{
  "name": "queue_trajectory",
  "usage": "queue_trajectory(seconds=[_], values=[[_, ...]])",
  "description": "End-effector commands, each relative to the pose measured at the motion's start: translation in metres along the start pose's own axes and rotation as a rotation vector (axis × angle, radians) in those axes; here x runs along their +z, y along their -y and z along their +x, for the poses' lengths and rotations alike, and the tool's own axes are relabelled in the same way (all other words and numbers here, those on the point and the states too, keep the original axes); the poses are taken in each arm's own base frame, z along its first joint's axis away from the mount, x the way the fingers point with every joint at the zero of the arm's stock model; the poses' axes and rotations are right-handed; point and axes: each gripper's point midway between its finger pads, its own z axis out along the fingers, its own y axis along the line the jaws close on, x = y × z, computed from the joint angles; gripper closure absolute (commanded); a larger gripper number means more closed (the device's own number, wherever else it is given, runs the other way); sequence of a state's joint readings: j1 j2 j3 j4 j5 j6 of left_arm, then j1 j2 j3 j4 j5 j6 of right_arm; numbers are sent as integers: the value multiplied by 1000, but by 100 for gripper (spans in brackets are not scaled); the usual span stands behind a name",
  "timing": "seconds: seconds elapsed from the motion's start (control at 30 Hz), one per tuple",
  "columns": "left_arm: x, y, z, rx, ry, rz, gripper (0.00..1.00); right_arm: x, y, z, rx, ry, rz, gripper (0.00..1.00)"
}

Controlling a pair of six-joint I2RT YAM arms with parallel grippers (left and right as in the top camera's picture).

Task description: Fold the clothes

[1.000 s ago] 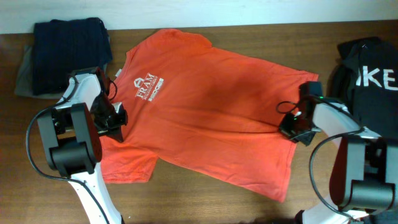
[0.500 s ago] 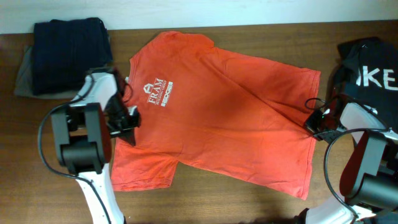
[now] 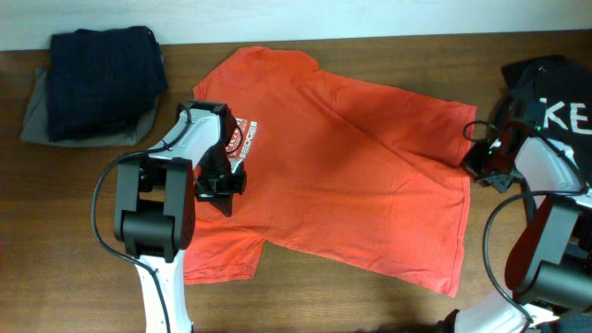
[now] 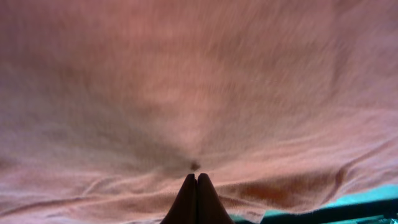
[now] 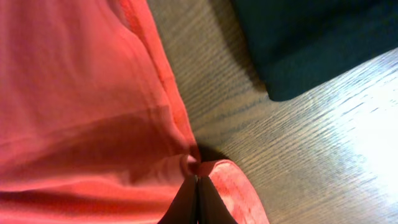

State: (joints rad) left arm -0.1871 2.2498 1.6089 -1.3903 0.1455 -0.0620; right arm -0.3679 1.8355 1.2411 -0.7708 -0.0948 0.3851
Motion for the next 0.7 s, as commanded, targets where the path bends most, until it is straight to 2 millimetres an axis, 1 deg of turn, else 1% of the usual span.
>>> queue_trajectory(seconds=[0.0,0.1,0.13,0.2,0.27,0.3,0.33,0.43,0.5,0.57,0.67], values=[[1,-7,-14,-11,53,-32,99,-14,-8,-15,-14,21,-21,96],[-5,-15,-47,1,194,-83,99,-23,-19,-20,-18,23,-65,96],[-10,-15,-59,6,252,-86,99,-25,-23,-22,-21,24,-85,96],[-23,-12,-74,13,329,-81,99,-30,-33,-23,-48,18,-137,96],[-42,-9,-85,21,410,-79,99,-33,-41,-22,-51,10,-181,96],[-65,-6,-94,55,497,-80,99,-34,-45,-21,-52,2,-203,96],[-79,-4,-98,73,545,-85,99,-34,-46,-20,-52,-1,-209,96],[-114,-2,-101,77,651,-100,99,-34,-47,-17,-55,-13,-207,96],[-128,-1,-99,79,685,-98,99,-33,-47,-14,-56,-23,-205,96],[-132,0,-96,79,690,-98,99,-33,-48,-11,-58,-33,-203,96],[-124,-2,-86,75,640,-101,99,-33,-53,-2,-66,-66,-214,96]])
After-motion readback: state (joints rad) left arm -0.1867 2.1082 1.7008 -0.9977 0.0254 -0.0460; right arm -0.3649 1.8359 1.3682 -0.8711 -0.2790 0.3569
